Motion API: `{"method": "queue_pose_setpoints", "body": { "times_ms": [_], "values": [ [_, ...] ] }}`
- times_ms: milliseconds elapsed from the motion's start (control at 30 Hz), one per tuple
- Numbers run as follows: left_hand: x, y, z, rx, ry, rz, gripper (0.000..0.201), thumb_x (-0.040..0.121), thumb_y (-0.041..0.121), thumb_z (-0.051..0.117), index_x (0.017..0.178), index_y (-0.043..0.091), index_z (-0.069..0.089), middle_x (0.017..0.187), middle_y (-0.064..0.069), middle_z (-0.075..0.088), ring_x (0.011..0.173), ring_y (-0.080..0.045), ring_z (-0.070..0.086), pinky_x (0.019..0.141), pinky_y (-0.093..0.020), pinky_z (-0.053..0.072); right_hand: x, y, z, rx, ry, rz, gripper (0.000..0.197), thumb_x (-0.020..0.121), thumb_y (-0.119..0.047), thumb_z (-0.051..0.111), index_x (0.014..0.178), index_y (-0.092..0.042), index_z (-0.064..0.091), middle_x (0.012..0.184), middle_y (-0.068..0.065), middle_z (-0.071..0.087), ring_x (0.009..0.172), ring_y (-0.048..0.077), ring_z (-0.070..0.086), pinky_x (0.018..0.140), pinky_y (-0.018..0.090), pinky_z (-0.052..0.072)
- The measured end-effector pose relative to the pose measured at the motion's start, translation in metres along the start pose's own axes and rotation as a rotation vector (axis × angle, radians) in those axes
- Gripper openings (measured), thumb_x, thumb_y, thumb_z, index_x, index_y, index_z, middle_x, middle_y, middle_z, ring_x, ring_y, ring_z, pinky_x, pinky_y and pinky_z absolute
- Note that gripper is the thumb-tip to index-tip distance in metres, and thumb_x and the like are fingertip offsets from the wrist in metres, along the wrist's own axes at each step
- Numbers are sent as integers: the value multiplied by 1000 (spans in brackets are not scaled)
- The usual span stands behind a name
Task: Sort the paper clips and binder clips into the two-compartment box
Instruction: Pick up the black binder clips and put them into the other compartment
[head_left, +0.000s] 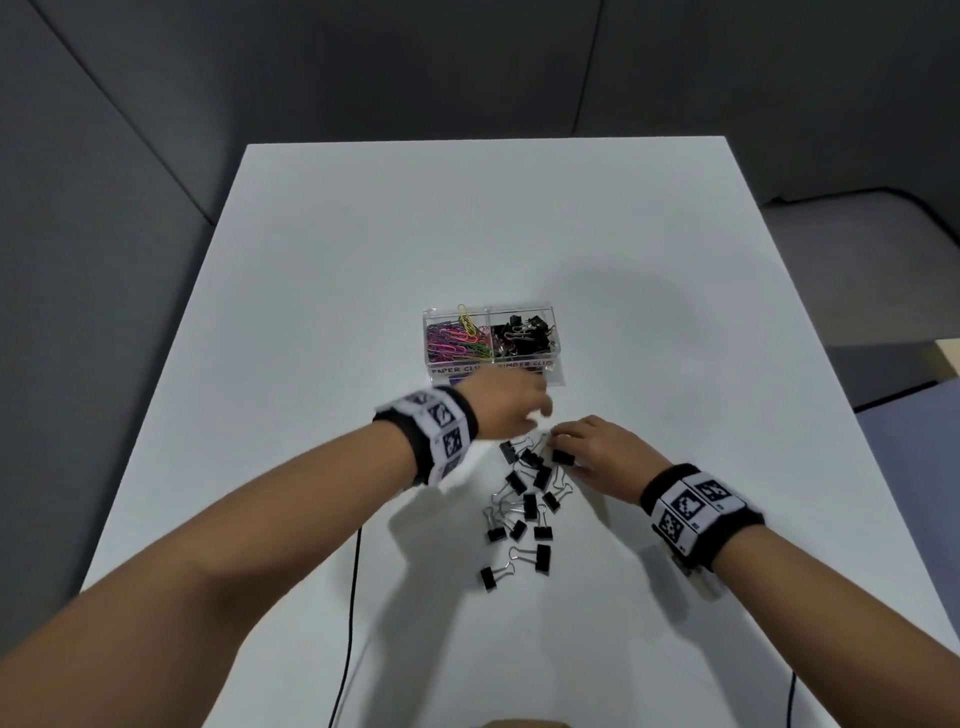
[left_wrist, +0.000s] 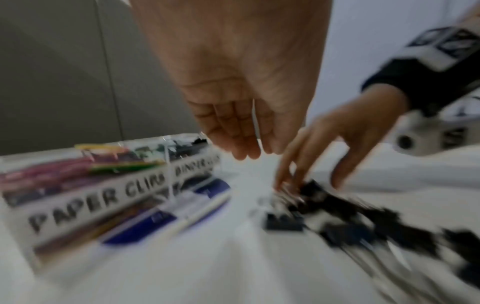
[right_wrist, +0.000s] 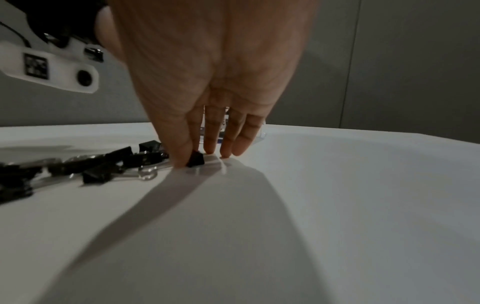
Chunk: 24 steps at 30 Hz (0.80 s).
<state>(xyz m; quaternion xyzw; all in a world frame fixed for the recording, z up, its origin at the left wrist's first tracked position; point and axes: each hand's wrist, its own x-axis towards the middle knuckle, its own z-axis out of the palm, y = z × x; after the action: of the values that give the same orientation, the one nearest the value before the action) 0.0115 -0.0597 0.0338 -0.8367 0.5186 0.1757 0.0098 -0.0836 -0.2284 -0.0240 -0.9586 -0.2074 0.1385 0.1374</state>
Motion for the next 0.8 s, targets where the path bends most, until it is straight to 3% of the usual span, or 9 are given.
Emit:
{"method": "queue_pose_setpoints", "body": {
  "times_ms": [67, 167, 233, 333, 500, 667, 800],
  "values": [
    [-13, 11, 23, -30, -74, -7, 38, 96, 21, 43, 133, 18, 50, 132, -3, 53, 119, -21, 53, 87, -35, 49, -3, 0, 5, -45, 34, -33, 24, 69, -10, 78, 92, -11, 71, 99, 8, 73, 78, 31, 68, 65, 34, 59],
    [-27, 16, 48, -53, -115, -76, 43, 96, 23, 41, 138, 16, 44, 140, -4, 45, 122, -24, 51, 86, -38, 49, -9, -7, 10, -41, 76, -9, 20, 73, -9, 74, 92, -10, 69, 99, 9, 71, 82, 32, 67, 59, 36, 58],
    [-32, 19, 57, -42, -121, -113, 44, 97, 25, 43, 139, 15, 42, 142, -6, 42, 123, -25, 49, 86, -40, 50, -12, -16, 7, -42, 74, 22, 23, 78, -10, 68, 101, -11, 68, 105, 10, 69, 90, 33, 65, 62, 38, 57],
    [-36, 26, 65, -65, -75, -183, 38, 97, 13, 44, 136, 9, 45, 137, -11, 45, 121, -29, 50, 88, -40, 49, -13, -25, 6, -101, -45, 80, 26, 89, -13, 55, 114, -13, 63, 121, 8, 59, 109, 28, 55, 75, 37, 52],
    [-39, 26, 75, -171, 14, -271, 39, 94, 1, 45, 132, 9, 48, 122, -12, 54, 112, -31, 54, 84, -39, 49, -14, -25, 14, -74, -70, 201, 18, 93, -8, 47, 104, -8, 61, 112, 9, 56, 101, 27, 55, 75, 34, 48],
    [-36, 21, 65, -357, 14, -426, 56, 92, 10, 55, 144, 14, 33, 137, -11, 49, 127, -29, 44, 102, -38, 40, -14, -26, 5, 41, -106, 331, 21, 92, -19, 53, 107, -4, 57, 115, 10, 52, 102, 26, 55, 82, 32, 45],
    [-36, 17, 61, -452, -62, -490, 57, 92, 7, 54, 144, 13, 31, 139, -13, 49, 125, -30, 49, 102, -36, 40, -16, -29, 5, 53, -105, 349, 19, 91, -16, 54, 107, -6, 56, 116, 9, 54, 103, 25, 55, 85, 33, 46]
  ]
}}
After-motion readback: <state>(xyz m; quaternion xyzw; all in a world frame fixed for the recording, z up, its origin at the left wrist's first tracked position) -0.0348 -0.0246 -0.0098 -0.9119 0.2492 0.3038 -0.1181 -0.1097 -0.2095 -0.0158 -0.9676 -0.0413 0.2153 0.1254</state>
